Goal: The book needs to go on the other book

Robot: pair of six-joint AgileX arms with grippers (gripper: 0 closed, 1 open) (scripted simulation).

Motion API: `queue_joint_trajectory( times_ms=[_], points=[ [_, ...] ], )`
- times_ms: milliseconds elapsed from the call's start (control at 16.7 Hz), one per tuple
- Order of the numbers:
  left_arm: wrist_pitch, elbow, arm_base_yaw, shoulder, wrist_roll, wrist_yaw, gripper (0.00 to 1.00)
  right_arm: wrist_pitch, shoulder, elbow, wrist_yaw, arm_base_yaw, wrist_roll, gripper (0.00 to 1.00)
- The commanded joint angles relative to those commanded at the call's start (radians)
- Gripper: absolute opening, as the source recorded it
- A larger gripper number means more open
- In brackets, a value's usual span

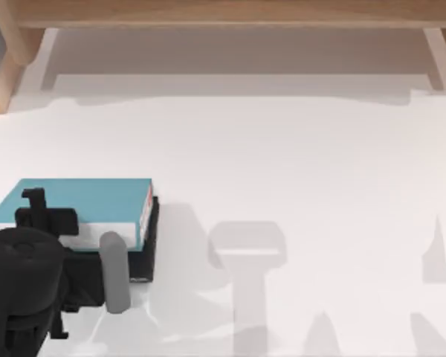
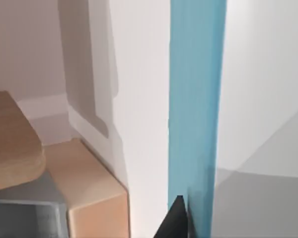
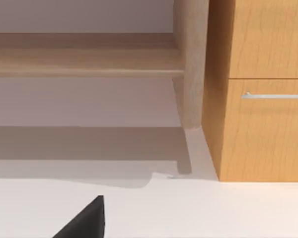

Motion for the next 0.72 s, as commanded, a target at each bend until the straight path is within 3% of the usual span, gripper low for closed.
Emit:
queue_joint_trajectory(
  times_ms=[360, 720],
  points=[
    [0.0, 0.0, 0.0, 0.0, 0.0, 0.0, 0.98, 0.0, 0.0, 0.0, 0.0, 0.0, 0.0, 1.0],
    [0.0, 0.0, 0.0, 0.0, 0.0, 0.0, 1.0, 0.0, 0.0, 0.0, 0.0, 0.0, 0.0, 1.0]
  ],
)
